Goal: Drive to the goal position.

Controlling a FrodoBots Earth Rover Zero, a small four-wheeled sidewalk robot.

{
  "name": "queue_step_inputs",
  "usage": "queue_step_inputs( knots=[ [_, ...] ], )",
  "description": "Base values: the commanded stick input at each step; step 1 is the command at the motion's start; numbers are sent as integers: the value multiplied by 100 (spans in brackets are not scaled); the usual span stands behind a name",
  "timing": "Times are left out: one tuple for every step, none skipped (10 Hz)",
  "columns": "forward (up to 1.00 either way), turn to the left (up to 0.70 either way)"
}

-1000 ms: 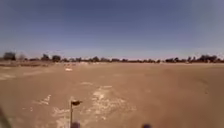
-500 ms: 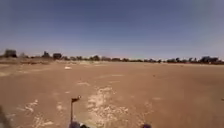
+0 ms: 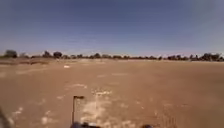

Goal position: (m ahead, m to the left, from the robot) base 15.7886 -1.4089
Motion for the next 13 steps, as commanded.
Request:
queue_step_inputs(
  knots=[
    [70,0],
    [70,0],
    [70,0],
    [70,0],
    [70,0],
    [70,0],
    [70,0],
    [70,0],
    [70,0],
    [70,0],
    [70,0],
    [70,0],
    [70,0]
  ],
)
